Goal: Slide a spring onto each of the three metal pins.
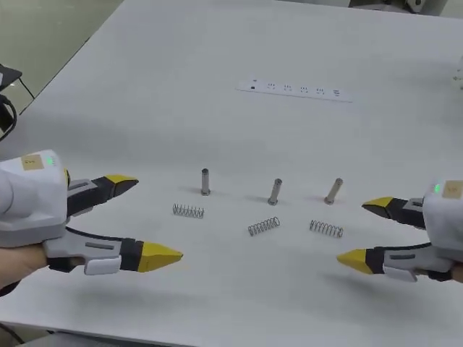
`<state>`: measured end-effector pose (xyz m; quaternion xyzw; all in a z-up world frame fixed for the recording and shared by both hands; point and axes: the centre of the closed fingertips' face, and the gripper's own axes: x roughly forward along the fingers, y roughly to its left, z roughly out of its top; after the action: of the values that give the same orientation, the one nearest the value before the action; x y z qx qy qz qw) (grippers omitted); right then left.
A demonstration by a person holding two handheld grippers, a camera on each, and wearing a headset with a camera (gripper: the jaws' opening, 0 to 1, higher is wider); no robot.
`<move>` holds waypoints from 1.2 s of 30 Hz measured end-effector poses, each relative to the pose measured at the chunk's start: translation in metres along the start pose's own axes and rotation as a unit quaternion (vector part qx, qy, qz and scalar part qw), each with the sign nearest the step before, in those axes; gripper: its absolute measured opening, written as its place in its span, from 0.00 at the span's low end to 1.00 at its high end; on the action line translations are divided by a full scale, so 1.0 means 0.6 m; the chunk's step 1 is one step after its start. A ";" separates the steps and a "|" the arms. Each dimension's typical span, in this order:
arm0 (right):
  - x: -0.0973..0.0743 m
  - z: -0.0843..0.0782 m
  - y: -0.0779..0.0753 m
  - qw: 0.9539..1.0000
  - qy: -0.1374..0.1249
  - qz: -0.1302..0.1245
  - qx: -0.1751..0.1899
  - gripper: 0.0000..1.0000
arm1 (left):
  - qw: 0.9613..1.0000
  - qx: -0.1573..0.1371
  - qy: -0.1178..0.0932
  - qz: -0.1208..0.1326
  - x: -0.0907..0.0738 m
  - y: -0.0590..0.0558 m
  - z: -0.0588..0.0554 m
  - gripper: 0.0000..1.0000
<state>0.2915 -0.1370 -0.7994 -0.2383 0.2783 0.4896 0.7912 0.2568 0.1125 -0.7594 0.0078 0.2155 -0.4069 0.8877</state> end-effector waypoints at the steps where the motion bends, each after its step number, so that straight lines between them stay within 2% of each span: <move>1: 0.000 0.001 0.003 1.000 -0.002 0.006 0.000 0.58 | 1.000 0.000 -0.001 0.000 0.000 0.000 0.000 0.91; 9: 0.001 -0.007 0.015 0.999 0.013 0.022 -0.030 0.56 | 1.000 0.000 -0.001 -0.001 -0.001 -0.003 -0.001 0.91; 17: 0.009 -0.012 0.022 0.998 0.031 0.040 -0.037 0.52 | 1.000 0.002 0.002 -0.001 -0.003 -0.002 0.000 0.91; 36: 0.049 -0.002 -0.012 0.994 0.071 0.062 -0.063 0.40 | 1.000 0.005 0.009 -0.001 -0.005 -0.003 -0.004 0.89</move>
<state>0.3083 -0.1218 -0.8192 -0.3041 0.3169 0.5358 0.7211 0.2527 0.1139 -0.7599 0.0156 0.2213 -0.4092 0.8851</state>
